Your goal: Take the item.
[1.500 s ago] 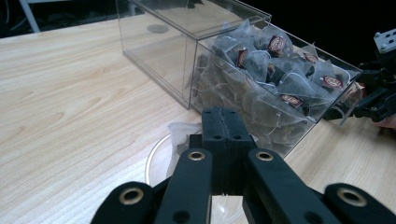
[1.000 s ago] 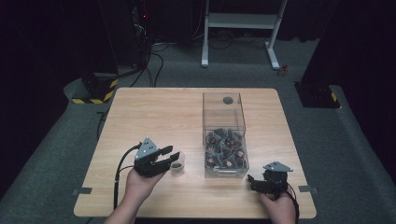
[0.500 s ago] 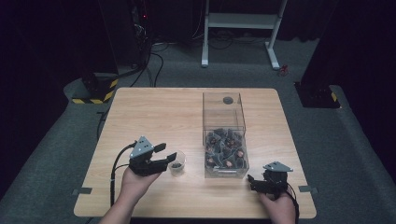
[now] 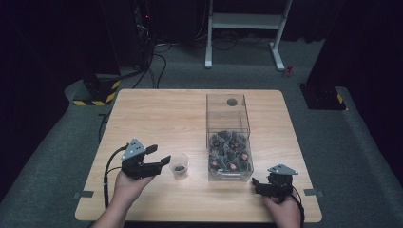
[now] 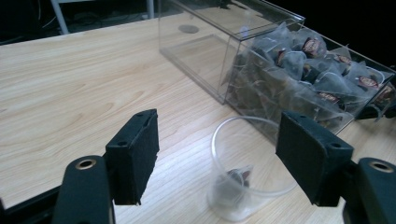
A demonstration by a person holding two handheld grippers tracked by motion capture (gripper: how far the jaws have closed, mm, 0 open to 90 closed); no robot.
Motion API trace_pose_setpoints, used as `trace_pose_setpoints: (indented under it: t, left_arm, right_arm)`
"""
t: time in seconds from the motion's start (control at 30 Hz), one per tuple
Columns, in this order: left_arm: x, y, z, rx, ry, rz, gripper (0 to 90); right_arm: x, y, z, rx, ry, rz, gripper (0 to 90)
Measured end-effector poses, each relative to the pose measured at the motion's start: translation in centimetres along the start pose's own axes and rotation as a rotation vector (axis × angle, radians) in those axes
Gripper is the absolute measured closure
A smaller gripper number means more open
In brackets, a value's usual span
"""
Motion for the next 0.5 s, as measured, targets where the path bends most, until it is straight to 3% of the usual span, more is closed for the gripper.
trace_pose_setpoints:
  t: [0.5]
  left_arm:
    - [1.7, -1.1, -2.1, -0.025, -0.045, -0.008, 30.7]
  right_arm:
    - [0.0, 0.0, 0.0, 0.001, 0.001, 0.000, 8.0]
Point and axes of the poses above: each handheld gripper's, and its own axes: y roughly forward along the jaws, x roughly out of its underside, z roughly to its right, the point moved 1 cm from there along y, roughly forward along the jaws, and after that the axes turned 12 degrees about -z, right-handed, at the moved point
